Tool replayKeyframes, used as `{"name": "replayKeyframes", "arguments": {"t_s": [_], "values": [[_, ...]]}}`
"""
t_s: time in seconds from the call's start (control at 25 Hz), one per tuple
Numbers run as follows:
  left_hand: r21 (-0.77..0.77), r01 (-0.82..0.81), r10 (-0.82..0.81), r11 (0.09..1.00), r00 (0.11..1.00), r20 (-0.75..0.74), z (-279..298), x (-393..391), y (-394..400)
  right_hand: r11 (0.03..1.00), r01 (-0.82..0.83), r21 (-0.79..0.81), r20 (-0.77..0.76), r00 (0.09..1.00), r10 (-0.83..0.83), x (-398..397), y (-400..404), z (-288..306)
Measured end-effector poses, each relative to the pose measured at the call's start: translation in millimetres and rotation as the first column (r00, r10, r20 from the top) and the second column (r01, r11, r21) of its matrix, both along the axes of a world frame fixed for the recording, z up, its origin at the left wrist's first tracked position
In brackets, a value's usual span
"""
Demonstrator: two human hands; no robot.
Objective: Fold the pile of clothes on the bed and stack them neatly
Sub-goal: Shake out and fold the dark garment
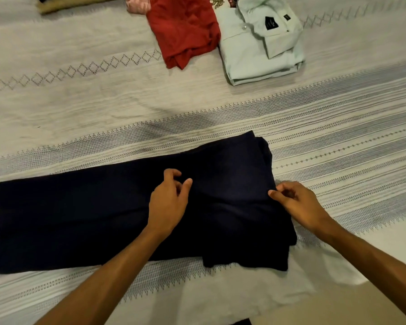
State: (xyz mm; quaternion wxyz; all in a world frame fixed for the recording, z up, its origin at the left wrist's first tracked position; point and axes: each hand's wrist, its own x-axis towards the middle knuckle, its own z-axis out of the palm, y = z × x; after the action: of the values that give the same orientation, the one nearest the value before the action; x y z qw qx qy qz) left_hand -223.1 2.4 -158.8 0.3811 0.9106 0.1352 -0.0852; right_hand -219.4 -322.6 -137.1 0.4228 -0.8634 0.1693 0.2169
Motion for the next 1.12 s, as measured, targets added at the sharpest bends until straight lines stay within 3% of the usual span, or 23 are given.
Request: {"name": "replayKeyframes", "arguments": {"t_s": [0.08,0.12,0.16,0.2,0.28,0.36,0.44,0.52,0.6,0.68,0.8,0.96,1.04,1.12], "values": [[0.2,0.162,-0.202,0.966,0.96,0.194,10,-22,-3,0.994,0.102,0.025,-0.032,0.994,-0.101,-13,5,4],[0.293,0.26,-0.329,0.92,0.92,0.215,10,-40,-5,0.987,0.149,0.053,-0.084,0.986,-0.144,-20,8,5],[0.29,0.333,-0.385,0.897,0.912,0.143,14,-58,-8,0.981,0.178,0.072,-0.109,0.98,-0.169,-28,10,5],[0.215,0.327,-0.335,0.92,0.942,0.002,15,-75,-10,0.985,0.169,0.036,-0.082,0.983,-0.165,-37,10,3],[-0.083,0.062,-0.083,0.995,0.958,-0.275,13,-102,-18,0.977,0.109,-0.184,0.008,0.994,-0.11,-55,10,2],[-0.23,-0.183,0.096,0.956,0.933,-0.346,8,-109,-27,0.934,0.019,-0.357,-0.063,0.997,-0.044,-69,15,6],[-0.296,-0.294,0.176,0.909,0.914,-0.366,7,-105,-36,0.948,-0.044,-0.316,-0.185,0.983,-0.016,-74,19,4],[-0.336,-0.298,0.16,0.893,0.91,-0.383,-1,-99,-45,0.975,0.02,-0.221,-0.164,0.985,-0.057,-69,17,7],[-0.399,-0.298,0.148,0.867,0.919,-0.366,-3,-96,-50,0.989,0.148,-0.026,-0.087,0.985,-0.15,-61,15,20],[-0.525,-0.326,0.153,0.786,0.926,-0.347,-2,-90,-49,0.98,0.191,0.058,0.021,0.981,-0.193,-56,16,32],[-0.66,-0.302,0.045,0.688,0.926,-0.376,-7,-85,-37,0.975,0.221,-0.021,0.142,0.966,-0.216,-55,22,33],[-0.626,-0.274,-0.057,0.73,0.889,-0.455,-27,-88,-26,0.937,0.141,-0.319,0.111,0.988,-0.111,-59,23,16],[-0.667,-0.26,-0.093,0.698,0.891,-0.444,-22,-88,-24,0.963,0.001,-0.271,-0.032,0.999,-0.01,-61,28,15],[-0.687,-0.223,-0.115,0.692,0.905,-0.41,-14,-87,-25,0.987,0.026,-0.158,-0.096,0.995,-0.042,-62,29,9]]}}
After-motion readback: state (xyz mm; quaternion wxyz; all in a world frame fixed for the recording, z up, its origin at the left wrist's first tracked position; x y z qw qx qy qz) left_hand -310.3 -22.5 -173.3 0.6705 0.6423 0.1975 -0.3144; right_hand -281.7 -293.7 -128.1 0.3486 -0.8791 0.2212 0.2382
